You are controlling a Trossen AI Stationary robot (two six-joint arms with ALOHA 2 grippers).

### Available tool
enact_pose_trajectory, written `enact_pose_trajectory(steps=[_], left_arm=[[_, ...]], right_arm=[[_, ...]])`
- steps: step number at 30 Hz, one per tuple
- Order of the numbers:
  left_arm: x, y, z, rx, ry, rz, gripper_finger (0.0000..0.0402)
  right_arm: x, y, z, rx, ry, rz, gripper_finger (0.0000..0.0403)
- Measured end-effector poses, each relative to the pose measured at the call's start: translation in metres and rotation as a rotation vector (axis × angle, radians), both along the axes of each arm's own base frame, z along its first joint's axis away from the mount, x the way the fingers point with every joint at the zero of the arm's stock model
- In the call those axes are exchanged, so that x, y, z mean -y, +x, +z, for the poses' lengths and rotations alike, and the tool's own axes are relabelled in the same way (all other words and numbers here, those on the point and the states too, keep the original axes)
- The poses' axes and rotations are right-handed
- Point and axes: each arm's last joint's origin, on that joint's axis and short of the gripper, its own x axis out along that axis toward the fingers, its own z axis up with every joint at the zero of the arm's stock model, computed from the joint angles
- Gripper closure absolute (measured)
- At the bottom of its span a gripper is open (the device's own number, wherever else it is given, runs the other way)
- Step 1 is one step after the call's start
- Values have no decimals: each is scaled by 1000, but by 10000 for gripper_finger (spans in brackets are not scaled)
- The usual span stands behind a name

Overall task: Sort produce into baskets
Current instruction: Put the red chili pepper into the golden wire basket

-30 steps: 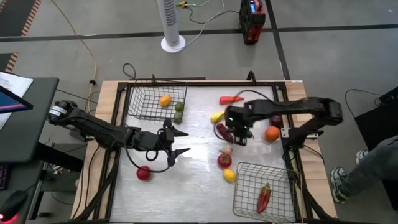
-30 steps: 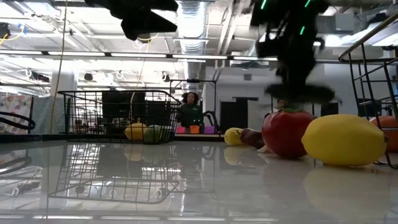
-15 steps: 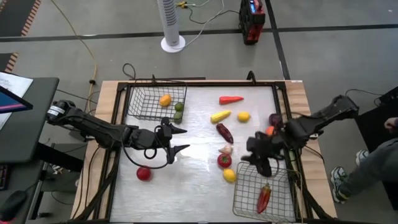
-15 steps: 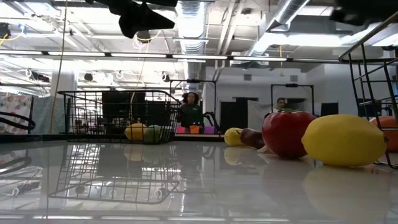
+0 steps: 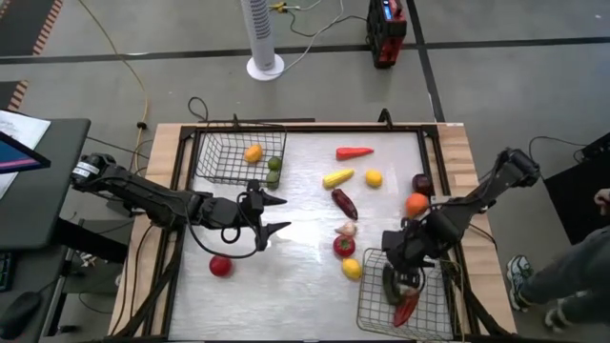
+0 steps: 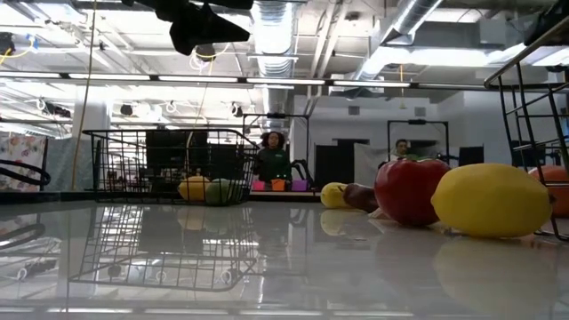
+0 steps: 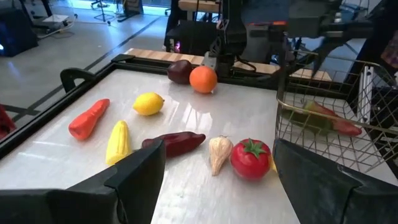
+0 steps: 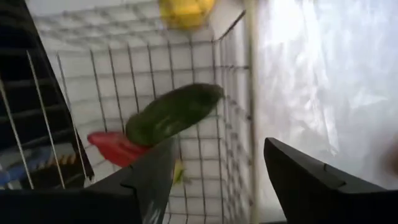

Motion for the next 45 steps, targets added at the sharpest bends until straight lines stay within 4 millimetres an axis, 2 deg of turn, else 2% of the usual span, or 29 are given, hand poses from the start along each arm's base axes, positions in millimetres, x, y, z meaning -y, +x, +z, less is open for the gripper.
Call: enact_pose_trajectory(steps=[6, 9, 12, 15, 18, 22, 28, 31, 34, 37, 40, 42, 45], left_arm=[[1, 2, -3, 0, -27, 0, 116], [4, 12, -16, -33, -38, -17, 116], [8, 28, -30, -67, -45, -57, 116], [8, 54, -35, -146, -72, -132, 118], [11, 80, -40, -225, -69, -207, 123], [22, 100, -50, -301, -21, -270, 132], [28, 119, -54, -361, 48, -246, 137], [14, 128, -47, -374, 66, -186, 137], [-12, 136, -38, -370, 96, -147, 137], [-41, 138, -38, -393, 141, -148, 137], [-62, 139, -37, -388, 111, -157, 137], [-65, 140, -38, -368, 101, -175, 137], [-53, 142, -37, -274, 165, -186, 137]], right_arm=[[18, 4, 18, 181, -5, -9, 127], [26, 7, 26, 282, -18, 14, 127], [37, 7, 33, 367, -129, 19, 127], [47, 1, 42, 452, -244, 16, 127], [59, -9, 52, 536, -264, -37, 127], [66, -23, 38, 548, -245, -97, 127], [70, -28, 8, 556, -264, -146, 127], [73, -28, -5, 543, -244, -144, 127], [78, -28, -10, 545, -225, -163, 127], [82, -28, -14, 530, -207, -185, 127], [90, -27, -19, 508, -226, -242, 127], [98, -22, -22, 484, -255, -288, 127], [112, -8, -28, 464, -310, -320, 127]])
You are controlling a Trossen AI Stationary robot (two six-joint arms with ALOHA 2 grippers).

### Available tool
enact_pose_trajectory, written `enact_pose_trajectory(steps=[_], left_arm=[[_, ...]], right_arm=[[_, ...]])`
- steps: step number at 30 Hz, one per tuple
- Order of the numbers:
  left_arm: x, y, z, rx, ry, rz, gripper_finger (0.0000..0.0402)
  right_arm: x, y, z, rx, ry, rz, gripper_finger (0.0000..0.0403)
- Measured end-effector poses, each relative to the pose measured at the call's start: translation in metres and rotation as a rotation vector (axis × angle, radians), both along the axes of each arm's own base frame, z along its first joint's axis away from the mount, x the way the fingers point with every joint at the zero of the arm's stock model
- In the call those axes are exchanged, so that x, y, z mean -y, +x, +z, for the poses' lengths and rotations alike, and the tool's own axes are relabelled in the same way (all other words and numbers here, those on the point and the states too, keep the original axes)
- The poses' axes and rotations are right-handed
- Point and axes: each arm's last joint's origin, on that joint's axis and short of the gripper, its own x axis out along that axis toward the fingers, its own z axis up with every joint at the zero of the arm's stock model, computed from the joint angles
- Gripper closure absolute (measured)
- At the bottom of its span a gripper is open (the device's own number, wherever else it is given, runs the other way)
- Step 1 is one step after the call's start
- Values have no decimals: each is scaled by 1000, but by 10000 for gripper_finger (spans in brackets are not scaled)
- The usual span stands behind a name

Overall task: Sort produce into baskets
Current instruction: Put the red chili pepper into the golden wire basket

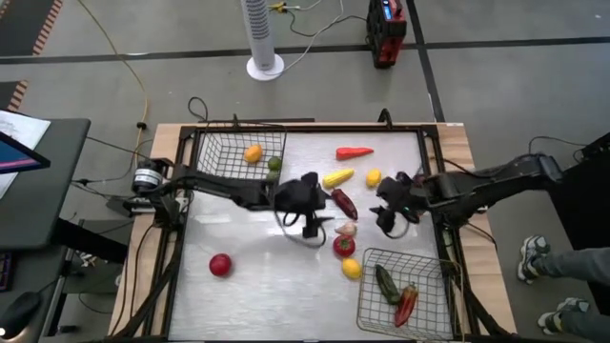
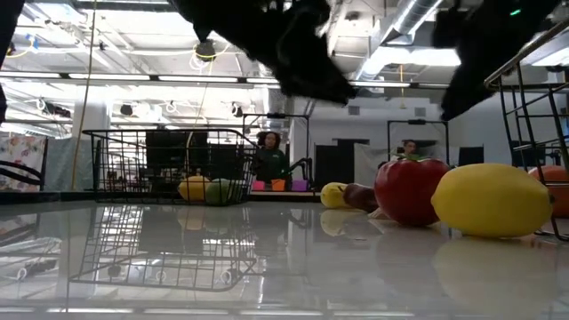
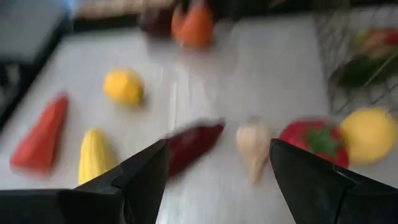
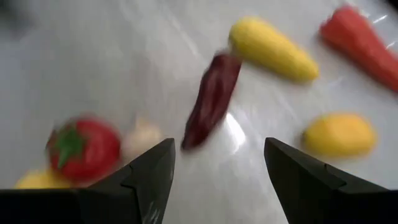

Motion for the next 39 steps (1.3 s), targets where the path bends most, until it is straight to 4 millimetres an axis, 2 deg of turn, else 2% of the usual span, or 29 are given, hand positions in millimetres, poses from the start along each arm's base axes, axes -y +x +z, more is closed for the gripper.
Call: enact_pose_trajectory(steps=[5, 10, 15, 20, 24, 32, 35, 39], left_arm=[[21, -4, -8, 98, 80, -51, 137], [26, -20, -30, 121, 97, -81, 137], [29, -51, -47, 208, 112, -125, 137], [24, -84, -49, 237, 73, -97, 137], [26, -102, -45, 244, 8, -83, 137], [31, -121, -30, 239, -12, -83, 137], [30, -124, -27, 230, 8, -62, 137], [30, -124, -28, 225, 8, -58, 137]], right_arm=[[27, 36, -14, 32, 10, 5, 127], [52, 70, -45, -27, 49, 46, 126], [71, 96, -66, -147, 45, 16, 126], [78, 121, -79, -223, 46, 0, 126], [79, 130, -94, -277, 79, 7, 126], [75, 139, -105, -313, 127, 5, 133], [71, 139, -104, -318, 110, 10, 159], [66, 136, -95, -299, 101, 22, 216]])
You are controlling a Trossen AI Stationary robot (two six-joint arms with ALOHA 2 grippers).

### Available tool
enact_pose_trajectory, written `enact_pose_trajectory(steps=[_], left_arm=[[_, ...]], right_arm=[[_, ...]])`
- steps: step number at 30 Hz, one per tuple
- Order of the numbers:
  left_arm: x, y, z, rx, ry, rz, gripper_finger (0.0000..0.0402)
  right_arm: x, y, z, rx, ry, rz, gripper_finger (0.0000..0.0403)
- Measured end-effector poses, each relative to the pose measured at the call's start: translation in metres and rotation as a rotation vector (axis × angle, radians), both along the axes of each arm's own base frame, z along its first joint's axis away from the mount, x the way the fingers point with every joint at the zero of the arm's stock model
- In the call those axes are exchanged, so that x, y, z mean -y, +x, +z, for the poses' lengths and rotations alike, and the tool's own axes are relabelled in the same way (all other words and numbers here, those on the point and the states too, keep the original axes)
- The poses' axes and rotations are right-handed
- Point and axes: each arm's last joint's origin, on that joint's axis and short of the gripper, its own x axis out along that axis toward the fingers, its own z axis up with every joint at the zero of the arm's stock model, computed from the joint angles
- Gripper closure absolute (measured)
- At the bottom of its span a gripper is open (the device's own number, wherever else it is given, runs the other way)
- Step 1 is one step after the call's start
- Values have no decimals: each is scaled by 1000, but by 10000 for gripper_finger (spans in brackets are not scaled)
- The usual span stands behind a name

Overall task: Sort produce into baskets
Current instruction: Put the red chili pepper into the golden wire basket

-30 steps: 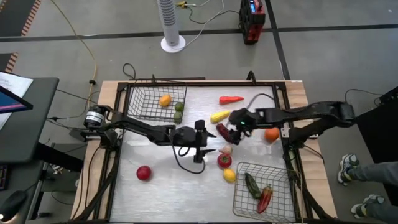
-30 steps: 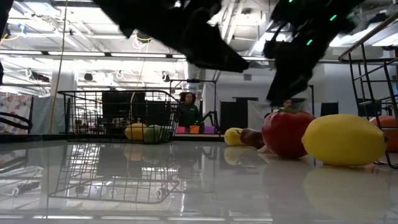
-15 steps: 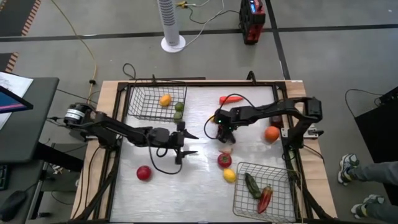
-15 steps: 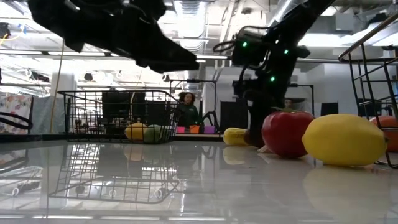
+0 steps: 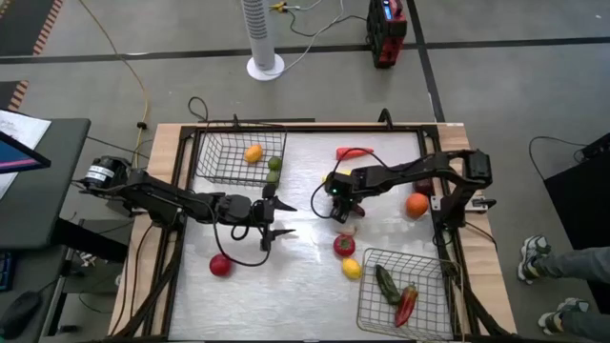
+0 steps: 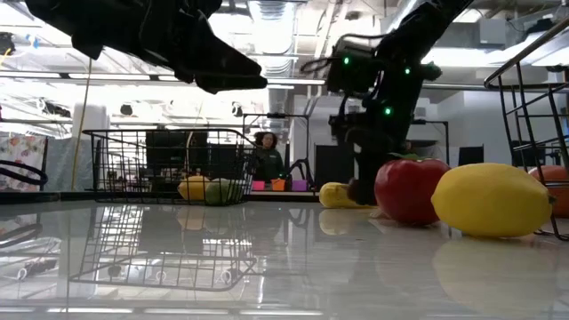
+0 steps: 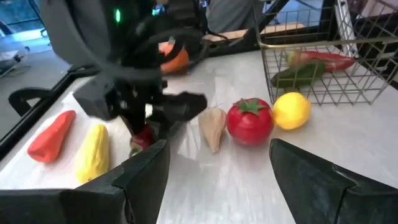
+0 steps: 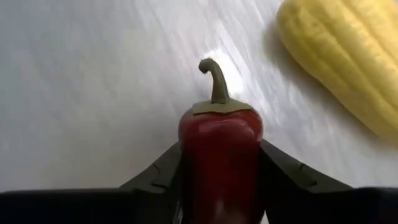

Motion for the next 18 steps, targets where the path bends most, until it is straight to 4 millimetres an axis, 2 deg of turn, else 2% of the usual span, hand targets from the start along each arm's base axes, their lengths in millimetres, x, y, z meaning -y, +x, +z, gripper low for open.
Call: enact_pose_trajectory(steps=[4, 8, 14, 18], left_arm=[[-1, 0, 0, 3, 22, 5, 137], [-6, 1, 1, 14, 48, 47, 137], [-8, 1, 0, 2, 47, 61, 137], [-8, 1, 0, 3, 54, 59, 137]], right_arm=[[-4, -6, 19, 37, 4, 12, 228], [-14, -18, 52, 137, 98, 15, 228], [-61, -45, 109, 344, 235, 109, 203], [-92, -68, 137, 447, 294, 156, 211]])
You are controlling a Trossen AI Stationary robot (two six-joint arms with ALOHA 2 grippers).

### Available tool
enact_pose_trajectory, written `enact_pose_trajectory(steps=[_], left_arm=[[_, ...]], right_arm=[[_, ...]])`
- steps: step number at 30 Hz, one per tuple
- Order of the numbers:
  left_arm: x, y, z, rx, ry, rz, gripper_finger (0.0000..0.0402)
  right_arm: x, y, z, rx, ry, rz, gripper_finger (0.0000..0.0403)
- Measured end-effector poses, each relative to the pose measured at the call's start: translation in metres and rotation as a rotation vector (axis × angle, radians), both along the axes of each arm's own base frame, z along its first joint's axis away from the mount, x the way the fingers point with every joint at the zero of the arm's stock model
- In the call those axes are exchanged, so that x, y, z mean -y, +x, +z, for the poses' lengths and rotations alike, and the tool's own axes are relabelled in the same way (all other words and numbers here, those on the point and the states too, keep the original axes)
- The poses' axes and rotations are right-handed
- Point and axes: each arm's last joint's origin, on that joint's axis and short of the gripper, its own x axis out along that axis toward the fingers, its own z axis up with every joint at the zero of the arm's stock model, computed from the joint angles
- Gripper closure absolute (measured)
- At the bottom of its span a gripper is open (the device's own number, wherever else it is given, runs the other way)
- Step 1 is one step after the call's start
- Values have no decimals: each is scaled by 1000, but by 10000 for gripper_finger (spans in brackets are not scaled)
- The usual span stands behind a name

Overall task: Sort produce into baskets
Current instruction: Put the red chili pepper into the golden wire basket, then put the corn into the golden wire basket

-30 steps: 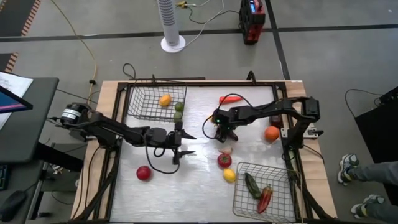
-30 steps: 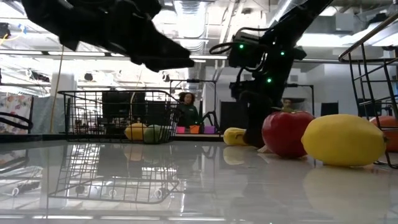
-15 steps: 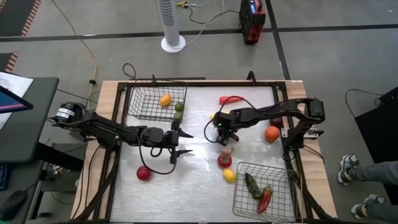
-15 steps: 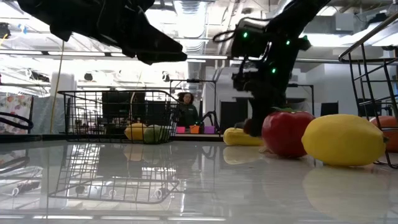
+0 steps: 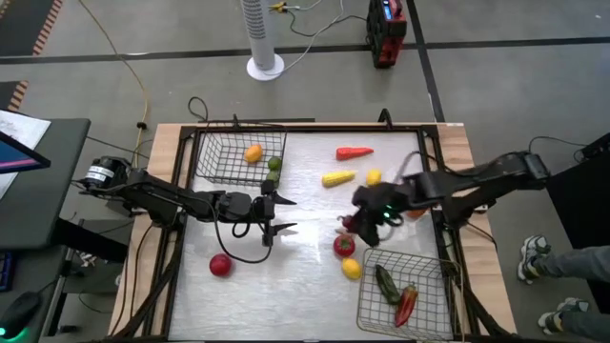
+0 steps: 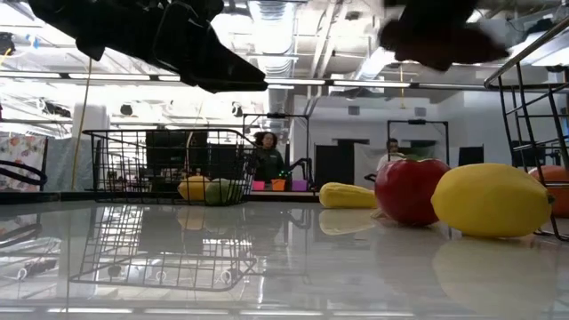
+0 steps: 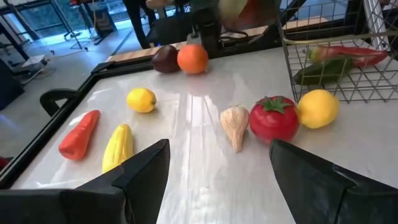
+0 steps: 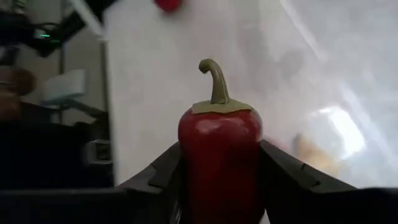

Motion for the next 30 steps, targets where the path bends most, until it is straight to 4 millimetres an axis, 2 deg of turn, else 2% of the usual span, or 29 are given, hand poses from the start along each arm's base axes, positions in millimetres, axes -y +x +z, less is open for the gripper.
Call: enact_pose_trajectory(steps=[2, 5, 11, 15, 20, 24, 27, 30], left_arm=[[0, 0, 1, 3, -5, 1, 137], [0, 0, 1, 8, -20, 5, 137], [1, -1, 3, 17, -73, -26, 137], [2, -1, 4, 24, -81, -34, 137], [1, -1, 5, 34, -82, -34, 137], [2, -1, 3, 14, -92, -32, 137], [2, -2, 2, 0, -96, -31, 137], [2, -2, 2, -1, -99, -31, 137]], right_arm=[[-13, -11, 9, 21, 30, -4, 218], [-33, -25, 9, -25, 50, -16, 218], [-65, -46, -18, -294, 19, -154, 160], [-78, -52, -27, -371, 32, -192, 127], [-75, -56, -12, -355, 44, -210, 109], [-59, -63, 6, -373, -26, -280, 107], [-41, -63, 6, -429, -84, -359, 107], [-25, -50, 1, -422, -114, -370, 107]])
